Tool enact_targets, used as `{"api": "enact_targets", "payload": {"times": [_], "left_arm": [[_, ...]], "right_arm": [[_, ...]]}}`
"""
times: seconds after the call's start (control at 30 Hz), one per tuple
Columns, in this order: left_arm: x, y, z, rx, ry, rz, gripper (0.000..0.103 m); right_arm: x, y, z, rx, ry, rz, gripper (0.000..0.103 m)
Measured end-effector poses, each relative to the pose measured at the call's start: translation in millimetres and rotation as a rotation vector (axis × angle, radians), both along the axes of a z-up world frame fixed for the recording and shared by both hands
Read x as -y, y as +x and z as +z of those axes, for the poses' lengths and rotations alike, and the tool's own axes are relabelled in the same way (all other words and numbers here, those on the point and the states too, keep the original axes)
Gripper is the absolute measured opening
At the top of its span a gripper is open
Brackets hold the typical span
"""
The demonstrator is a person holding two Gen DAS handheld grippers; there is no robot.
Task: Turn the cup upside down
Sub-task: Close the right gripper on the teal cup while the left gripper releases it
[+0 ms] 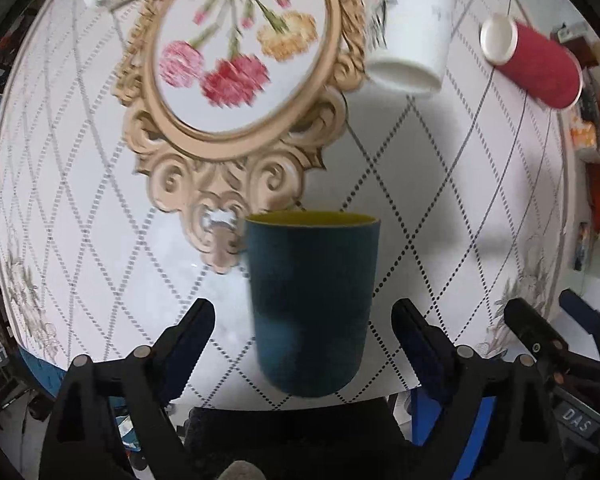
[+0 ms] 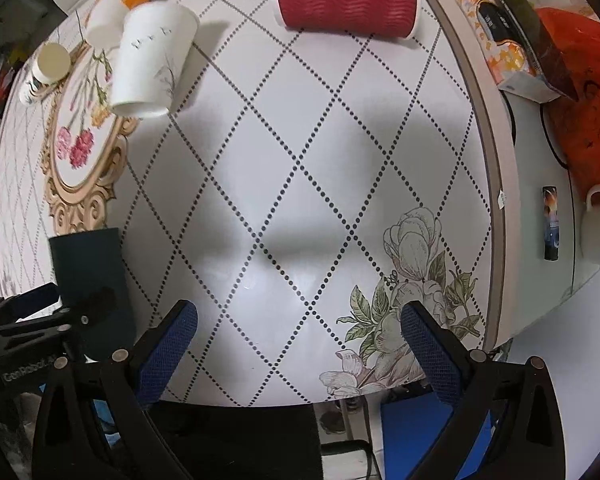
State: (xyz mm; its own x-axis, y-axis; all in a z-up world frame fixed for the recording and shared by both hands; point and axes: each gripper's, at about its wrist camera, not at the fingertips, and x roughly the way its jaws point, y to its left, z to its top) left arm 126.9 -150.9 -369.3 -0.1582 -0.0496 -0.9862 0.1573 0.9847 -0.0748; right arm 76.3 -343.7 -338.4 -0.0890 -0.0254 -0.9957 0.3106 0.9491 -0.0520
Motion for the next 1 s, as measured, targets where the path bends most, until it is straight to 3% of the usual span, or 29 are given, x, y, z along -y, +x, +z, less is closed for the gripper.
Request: {"api": "enact_targets", "payload": {"times": [0.23, 0.43, 0.7, 0.83, 1.0], "left_arm": [[-48, -1, 37, 0.116, 0.063, 0.045, 0.091], [-91, -4, 31, 0.121, 0.129, 0.091, 0.09], [-137, -15, 10, 0.075, 0.149, 0.166, 0.09], [-145, -17, 6, 0.071, 0.139, 0.181, 0.09], [-150, -17, 3, 0.075, 0.134, 0.176, 0.09]], "right_arm": [[-25, 5, 26, 0.037, 0.06, 0.025, 0.103], [-79, 4, 16, 0.032, 0.111, 0.094, 0.103], [-136, 24, -22, -0.029, 0.164, 0.174, 0.082], [-150, 27, -27, -0.038, 0.203, 0.2, 0.068], [-167, 32, -28, -0.047, 0.158, 0.267, 0.067]]}}
